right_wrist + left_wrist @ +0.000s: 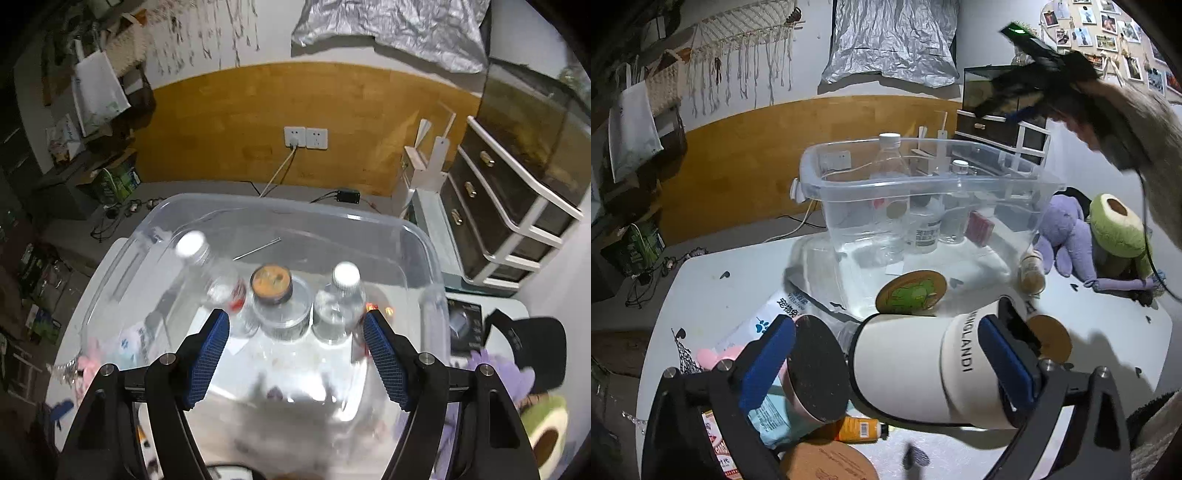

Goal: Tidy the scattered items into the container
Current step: 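Lower the tea tin into the box and open the right gripper, then withdraw the right tool from the box back over the table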

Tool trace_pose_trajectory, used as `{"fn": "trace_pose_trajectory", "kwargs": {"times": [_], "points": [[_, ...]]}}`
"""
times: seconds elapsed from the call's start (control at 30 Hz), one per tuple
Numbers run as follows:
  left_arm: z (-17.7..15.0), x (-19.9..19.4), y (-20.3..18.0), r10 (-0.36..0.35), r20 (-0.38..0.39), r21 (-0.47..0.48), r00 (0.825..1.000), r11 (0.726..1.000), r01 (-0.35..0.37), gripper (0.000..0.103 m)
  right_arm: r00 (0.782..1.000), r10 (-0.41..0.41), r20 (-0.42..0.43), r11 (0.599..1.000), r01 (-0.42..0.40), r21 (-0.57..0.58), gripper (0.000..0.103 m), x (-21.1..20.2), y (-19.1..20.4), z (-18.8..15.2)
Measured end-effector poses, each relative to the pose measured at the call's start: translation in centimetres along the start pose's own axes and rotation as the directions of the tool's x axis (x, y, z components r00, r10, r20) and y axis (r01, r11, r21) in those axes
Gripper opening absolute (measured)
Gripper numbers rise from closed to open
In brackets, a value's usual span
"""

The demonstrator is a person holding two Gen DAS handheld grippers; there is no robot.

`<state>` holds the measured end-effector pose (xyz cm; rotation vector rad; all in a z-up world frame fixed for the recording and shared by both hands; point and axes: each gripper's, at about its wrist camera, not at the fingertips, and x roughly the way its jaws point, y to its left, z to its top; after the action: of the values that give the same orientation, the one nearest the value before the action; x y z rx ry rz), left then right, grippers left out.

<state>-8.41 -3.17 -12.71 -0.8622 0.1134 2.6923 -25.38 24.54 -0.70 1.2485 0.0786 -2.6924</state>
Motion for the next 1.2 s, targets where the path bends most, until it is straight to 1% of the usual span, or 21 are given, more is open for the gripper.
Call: {"fn": "trace_pose_trajectory", "kwargs": {"times": [0.13,0.2,0.3,0.33,0.37,0.4,0.5,0.6,0.67,0.8,0.97,1.13,1.2], "points": [[0.0,-0.7,-0.6,0.003,-0.007,-0.001,1.000,1.000,-0.003,0.100,0.996,0.001,0.086,0.999,-0.004,0.035,0.075,-3.6,0.5,-3.4],[-0.1,-1.3,-0.9,0.012,-0.003,0.001,1.000,1.000,-0.012,0.103,0.991,-0.002,0.130,0.998,-0.006,0.061,0.075,-5.4,0.6,-5.2],[-0.3,-2.0,-1.6,0.017,-0.009,0.012,1.000,1.000,-0.017,0.103,0.974,-0.033,0.222,0.995,0.010,0.102,0.075,-8.3,1.1,-8.0],[-0.4,-2.2,-1.8,0.018,-0.012,0.016,1.000,1.000,-0.018,0.103,0.967,-0.037,0.253,0.995,0.011,0.104,0.080,-9.1,1.4,-8.9],[-0.5,-2.4,-2.1,0.019,-0.016,0.020,1.000,1.000,-0.019,0.103,0.959,-0.038,0.282,0.995,0.010,0.102,0.089,-9.9,1.7,-9.8],[-0.5,-2.6,-2.3,0.020,-0.019,0.025,1.000,1.000,-0.020,0.103,0.950,-0.034,0.311,0.995,0.003,0.099,0.103,-10.6,2.0,-10.7],[-0.7,-3.4,-2.9,0.017,-0.018,0.029,1.000,0.999,-0.016,0.103,0.931,-0.020,0.365,0.996,-0.015,0.091,0.103,-11.7,2.9,-12.7],[-0.9,-4.3,-3.5,0.016,-0.016,0.026,1.000,1.000,-0.016,0.103,0.928,-0.029,0.372,0.996,-0.005,0.091,0.103,-12.2,3.6,-14.3],[-1.0,-4.8,-3.8,0.021,-0.016,0.020,1.000,1.000,-0.021,0.103,0.930,-0.047,0.364,0.996,0.018,0.083,0.103,-12.4,4.1,-15.5],[-1.1,-5.9,-4.3,0.036,-0.018,0.006,0.999,0.999,-0.036,0.103,0.948,-0.085,0.306,0.996,0.071,0.057,0.103,-12.4,5.2,-17.8],[-1.2,-7.4,-5.1,0.049,-0.018,-0.004,0.999,0.999,-0.049,0.103,0.964,-0.103,0.247,0.994,0.091,0.061,0.103,-12.9,5.6,-20.7],[-1.8,-8.4,-5.8,0.062,-0.025,-0.023,0.998,0.998,-0.063,0.103,0.975,-0.139,0.173,0.990,0.131,0.055,0.103,-12.8,5.5,-23.6],[-2.1,-8.8,-6.2,0.066,-0.031,-0.033,0.997,0.997,-0.067,0.103,0.982,-0.132,0.138,0.990,0.123,0.074,0.103,-12.5,5.1,-24.5]]}}
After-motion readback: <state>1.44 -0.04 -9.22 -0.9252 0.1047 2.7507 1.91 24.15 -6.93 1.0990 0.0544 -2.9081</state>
